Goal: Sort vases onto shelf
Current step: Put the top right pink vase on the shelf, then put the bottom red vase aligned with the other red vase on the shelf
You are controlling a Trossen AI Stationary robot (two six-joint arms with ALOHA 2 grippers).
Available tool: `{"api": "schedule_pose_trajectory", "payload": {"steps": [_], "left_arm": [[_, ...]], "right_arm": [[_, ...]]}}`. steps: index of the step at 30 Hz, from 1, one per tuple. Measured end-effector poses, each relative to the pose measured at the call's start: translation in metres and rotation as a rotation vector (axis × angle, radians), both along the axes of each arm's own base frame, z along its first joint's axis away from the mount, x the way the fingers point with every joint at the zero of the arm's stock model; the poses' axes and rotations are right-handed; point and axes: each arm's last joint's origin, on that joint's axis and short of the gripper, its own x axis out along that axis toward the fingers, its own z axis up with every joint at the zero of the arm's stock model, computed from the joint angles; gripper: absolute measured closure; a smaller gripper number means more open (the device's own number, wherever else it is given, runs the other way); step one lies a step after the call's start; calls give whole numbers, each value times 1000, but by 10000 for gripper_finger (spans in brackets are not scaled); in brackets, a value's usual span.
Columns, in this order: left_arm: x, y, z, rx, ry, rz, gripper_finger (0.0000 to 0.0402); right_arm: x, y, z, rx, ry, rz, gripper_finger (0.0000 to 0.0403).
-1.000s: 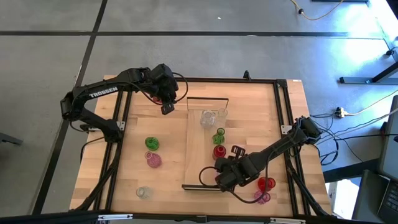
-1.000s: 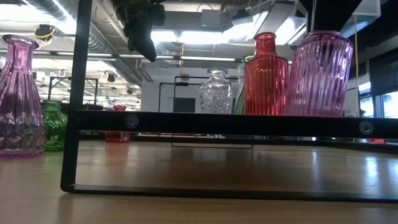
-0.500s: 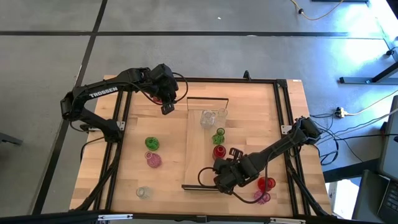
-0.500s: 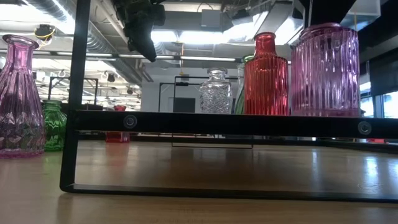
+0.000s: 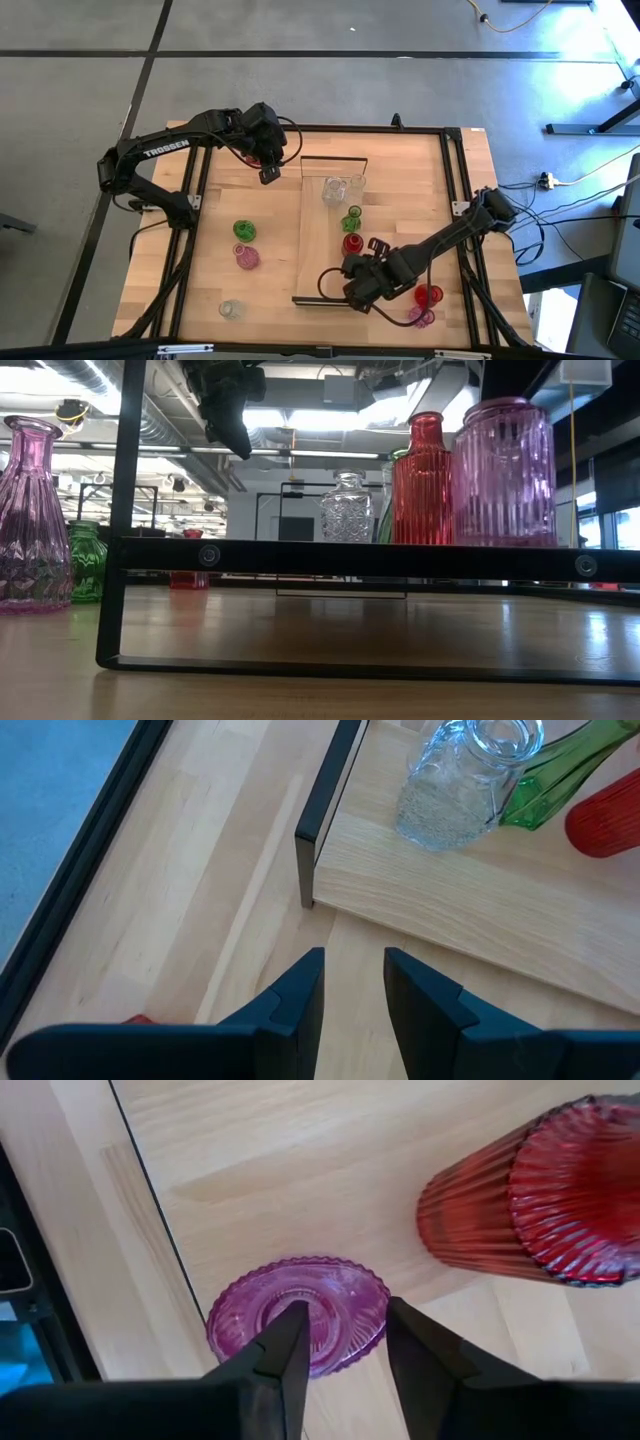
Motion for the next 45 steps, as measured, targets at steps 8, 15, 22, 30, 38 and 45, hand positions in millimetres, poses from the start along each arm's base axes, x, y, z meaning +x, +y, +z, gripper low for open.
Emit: {"api": "schedule_pose_trajectory", "payload": {"steps": [8, 15, 22, 30, 38, 45], "left_arm": [[0, 0, 0, 0, 0, 0, 301], [0, 0, 0, 0, 0, 0, 301], [0, 0, 0, -2, 3, 0, 301], [0, 0, 0, -2, 4, -1, 301], [1, -6, 1, -164, -67, -103, 301], [0, -9, -1, -185, -33, -76, 301]], "right_arm": [[-2, -1, 5, 17, -7, -1, 285], [-4, -1, 8, 44, 6, 6, 285], [-21, -12, 32, 22, -3, -3, 285], [-50, -30, 49, -2, 131, -156, 285], [-66, -34, 38, 36, 365, -263, 285], [-87, -30, 22, 60, 499, -440, 285]]}}
